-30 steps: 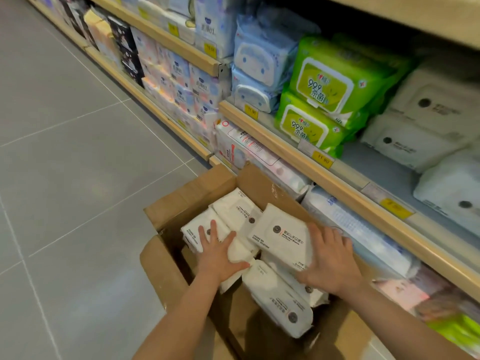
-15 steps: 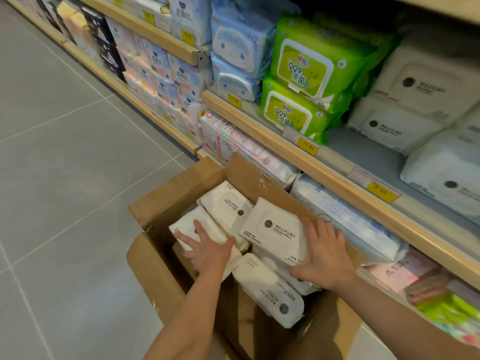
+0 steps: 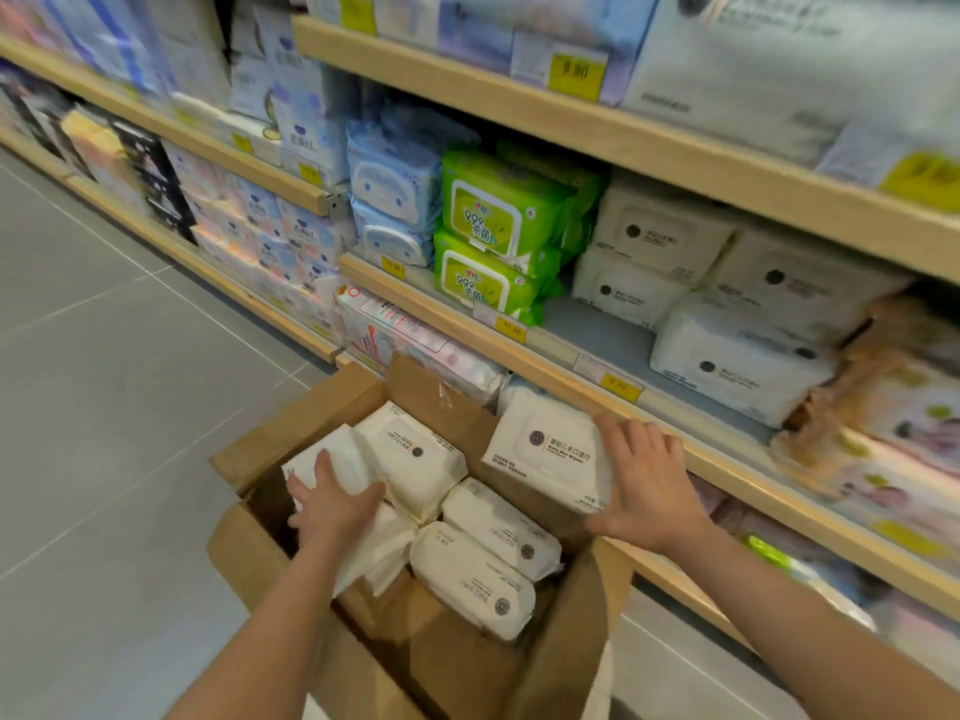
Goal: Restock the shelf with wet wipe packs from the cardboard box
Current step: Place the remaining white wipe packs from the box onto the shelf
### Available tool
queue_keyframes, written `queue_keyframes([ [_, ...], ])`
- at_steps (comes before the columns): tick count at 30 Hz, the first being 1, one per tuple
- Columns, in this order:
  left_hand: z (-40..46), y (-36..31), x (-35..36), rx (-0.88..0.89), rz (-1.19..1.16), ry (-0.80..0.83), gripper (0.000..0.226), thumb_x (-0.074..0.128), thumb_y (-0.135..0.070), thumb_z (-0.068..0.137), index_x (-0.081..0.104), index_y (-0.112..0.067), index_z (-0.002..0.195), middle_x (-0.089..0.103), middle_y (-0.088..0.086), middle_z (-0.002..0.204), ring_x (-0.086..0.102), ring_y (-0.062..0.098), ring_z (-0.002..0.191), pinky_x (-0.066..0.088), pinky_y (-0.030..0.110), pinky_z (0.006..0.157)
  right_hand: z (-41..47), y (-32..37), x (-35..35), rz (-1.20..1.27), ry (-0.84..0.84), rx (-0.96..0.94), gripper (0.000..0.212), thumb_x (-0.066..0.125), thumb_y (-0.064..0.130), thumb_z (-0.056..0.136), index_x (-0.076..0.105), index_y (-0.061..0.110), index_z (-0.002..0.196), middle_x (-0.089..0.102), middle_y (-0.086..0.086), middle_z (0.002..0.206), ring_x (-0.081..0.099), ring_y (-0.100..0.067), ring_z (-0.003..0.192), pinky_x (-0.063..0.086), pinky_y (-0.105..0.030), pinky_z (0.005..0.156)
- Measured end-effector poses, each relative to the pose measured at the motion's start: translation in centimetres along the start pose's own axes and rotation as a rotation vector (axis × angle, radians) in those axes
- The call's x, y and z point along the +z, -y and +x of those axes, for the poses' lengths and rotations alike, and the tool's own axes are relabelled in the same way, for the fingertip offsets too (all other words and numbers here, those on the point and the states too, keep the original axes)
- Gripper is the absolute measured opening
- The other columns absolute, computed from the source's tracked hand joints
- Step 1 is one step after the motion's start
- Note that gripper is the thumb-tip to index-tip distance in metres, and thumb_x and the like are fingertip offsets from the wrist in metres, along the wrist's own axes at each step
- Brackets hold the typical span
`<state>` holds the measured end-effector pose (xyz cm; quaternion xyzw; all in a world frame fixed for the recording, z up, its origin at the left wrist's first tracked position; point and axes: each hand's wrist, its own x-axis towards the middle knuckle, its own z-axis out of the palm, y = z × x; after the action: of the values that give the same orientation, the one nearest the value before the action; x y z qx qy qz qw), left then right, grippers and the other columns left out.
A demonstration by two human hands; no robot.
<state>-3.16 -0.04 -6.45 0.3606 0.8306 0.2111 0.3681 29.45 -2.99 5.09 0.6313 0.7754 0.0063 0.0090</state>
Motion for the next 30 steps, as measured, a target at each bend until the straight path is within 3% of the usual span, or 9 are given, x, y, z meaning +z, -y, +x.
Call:
queue_keyframes([
  [4,-2.6,-3.8,-1.3,0.115,-0.069,-0.002,0.091,0.069,-0.046,0.078,0.011,-0.034,0.148,-0.008,0.007,0.156,0.015,0.048,0.136,0.021,0.055,0.11,-2.2,-2.5,-3.5,-0.081,-0.076,0.039,0.111,0.067,0.064,0.047,0.029,0.017,0.139,0.043,-0.004,0.115,0.038,-0.023,0.104,0.029,-0.038,0.088],
  [11,-7.4,-13.2,0.5,0.324,-0.229,0.006,0.096,0.07,-0.044,0.076,0.009,-0.035,0.149,-0.007,0.006,0.157,0.016,0.04,0.14,0.025,0.048,0.109,-2.1,-7.9,-8.0,-0.227,-0.258,0.086,0.11,0.07,0.066,0.048,0.035,0.011,0.137,0.046,-0.01,0.11,0.042,-0.028,0.098,0.031,-0.04,0.081],
  [16,-10.3,-19.5,4.9,0.416,-0.336,-0.001,0.097,0.07,-0.041,0.076,0.006,-0.036,0.149,-0.006,0.005,0.156,0.021,0.034,0.139,0.029,0.043,0.108,1.1,-11.3,-7.8,-0.325,-0.29,0.178,0.112,0.085,0.05,0.042,0.034,0.012,0.135,0.051,-0.012,0.11,0.049,-0.031,0.096,0.039,-0.043,0.082],
  [18,-10.7,-21.0,6.9,0.434,-0.357,0.013,0.097,0.07,-0.04,0.076,0.006,-0.038,0.148,-0.008,0.001,0.157,0.02,0.033,0.14,0.031,0.044,0.106,2.5,-12.7,-7.0,-0.416,-0.259,0.217,0.116,0.085,0.049,0.049,0.021,0.016,0.141,0.051,-0.014,0.12,0.052,-0.032,0.105,0.041,-0.047,0.09],
  [20,-11.1,-22.2,8.6,0.449,-0.386,0.043,0.096,0.07,-0.037,0.077,0.006,-0.037,0.149,-0.008,0.0,0.157,0.018,0.03,0.141,0.03,0.043,0.107,3.2,-14.0,-6.2,-0.486,-0.184,0.216,0.121,0.08,0.054,0.06,0.0,0.024,0.146,0.044,-0.012,0.134,0.046,-0.03,0.119,0.033,-0.046,0.102],
  [22,-11.2,-22.7,9.7,0.44,-0.4,0.046,0.095,0.07,-0.035,0.077,0.008,-0.037,0.149,-0.007,0.001,0.157,0.017,0.029,0.142,0.028,0.042,0.108,3.5,-14.9,-5.8,-0.442,-0.131,0.166,0.115,0.07,0.064,0.065,-0.001,0.028,0.147,0.04,-0.008,0.137,0.041,-0.028,0.123,0.027,-0.043,0.105],
  [25,-11.5,-22.9,10.5,0.412,-0.417,0.043,0.093,0.069,-0.036,0.078,0.009,-0.037,0.148,-0.008,0.002,0.158,0.017,0.03,0.142,0.029,0.044,0.108,3.7,-15.4,-6.3,-0.275,-0.105,0.144,0.09,0.053,0.071,0.074,0.018,0.029,0.145,0.036,-0.007,0.136,0.036,-0.027,0.123,0.026,-0.041,0.103],
  [28,-11.5,-23.0,10.0,0.405,-0.428,0.056,0.093,0.069,-0.035,0.078,0.008,-0.036,0.149,-0.005,0.003,0.158,0.017,0.029,0.142,0.029,0.043,0.107,5.3,-15.3,-6.7,-0.168,-0.109,0.18,0.077,0.065,0.06,0.073,0.033,0.024,0.133,0.035,-0.008,0.132,0.036,-0.028,0.12,0.032,-0.04,0.097],
  [30,-11.2,-23.1,9.6,0.405,-0.436,0.069,0.093,0.068,-0.037,0.079,0.007,-0.037,0.148,-0.005,0.003,0.158,0.019,0.03,0.141,0.028,0.043,0.108,6.7,-15.0,-6.5,-0.07,-0.057,0.238,0.086,0.073,0.056,0.067,0.027,0.023,0.131,0.034,-0.009,0.131,0.037,-0.03,0.119,0.038,-0.043,0.095],
])
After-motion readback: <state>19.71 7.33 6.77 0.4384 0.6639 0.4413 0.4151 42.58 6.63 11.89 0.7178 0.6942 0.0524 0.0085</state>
